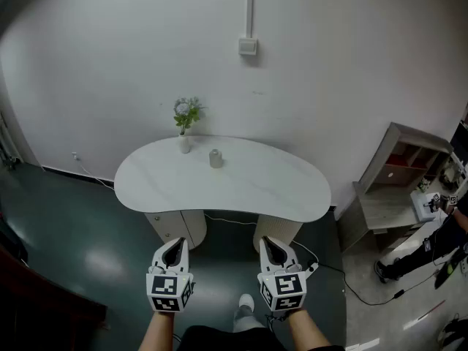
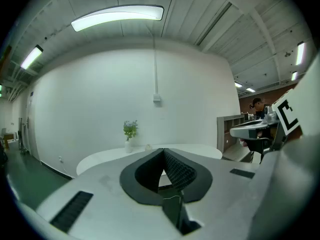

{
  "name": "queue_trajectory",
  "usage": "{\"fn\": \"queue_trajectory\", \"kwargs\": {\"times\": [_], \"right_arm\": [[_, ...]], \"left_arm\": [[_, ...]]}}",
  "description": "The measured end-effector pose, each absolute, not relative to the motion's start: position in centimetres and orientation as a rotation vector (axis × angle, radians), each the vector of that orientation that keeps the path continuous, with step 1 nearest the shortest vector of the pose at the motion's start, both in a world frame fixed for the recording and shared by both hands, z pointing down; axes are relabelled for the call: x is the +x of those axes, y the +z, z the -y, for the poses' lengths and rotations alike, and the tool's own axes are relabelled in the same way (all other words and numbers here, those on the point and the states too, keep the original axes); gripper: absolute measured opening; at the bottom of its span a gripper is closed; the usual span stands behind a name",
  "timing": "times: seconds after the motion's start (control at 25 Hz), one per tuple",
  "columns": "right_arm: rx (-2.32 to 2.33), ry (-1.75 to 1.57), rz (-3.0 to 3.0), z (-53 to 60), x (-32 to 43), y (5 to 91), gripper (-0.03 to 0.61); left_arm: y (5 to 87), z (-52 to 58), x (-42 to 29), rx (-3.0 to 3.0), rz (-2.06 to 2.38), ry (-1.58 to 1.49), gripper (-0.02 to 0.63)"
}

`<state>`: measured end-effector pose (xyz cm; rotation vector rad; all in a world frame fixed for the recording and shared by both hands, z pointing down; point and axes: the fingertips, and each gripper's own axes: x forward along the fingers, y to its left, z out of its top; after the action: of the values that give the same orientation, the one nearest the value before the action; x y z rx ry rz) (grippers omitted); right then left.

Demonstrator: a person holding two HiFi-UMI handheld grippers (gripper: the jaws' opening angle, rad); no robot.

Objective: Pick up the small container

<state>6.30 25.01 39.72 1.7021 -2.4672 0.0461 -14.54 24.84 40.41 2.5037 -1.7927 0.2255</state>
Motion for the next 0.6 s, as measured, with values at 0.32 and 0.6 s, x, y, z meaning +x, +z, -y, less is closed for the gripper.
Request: {"fn": "queue_trajectory", "kwargs": {"times": [0.32, 0.6], "right_arm": [[1.700, 0.045, 2.470, -23.3, 6.0, 39.6, 0.066], [1.691, 0.049, 2.480, -22.5, 5.8, 39.5, 0.066]], "left_arm": [[40.5, -23.4, -14.9, 2.497, 1.795, 0.234, 0.012], [40.5, -22.8, -15.0, 2.493, 1.801, 0.246, 0.012]]}}
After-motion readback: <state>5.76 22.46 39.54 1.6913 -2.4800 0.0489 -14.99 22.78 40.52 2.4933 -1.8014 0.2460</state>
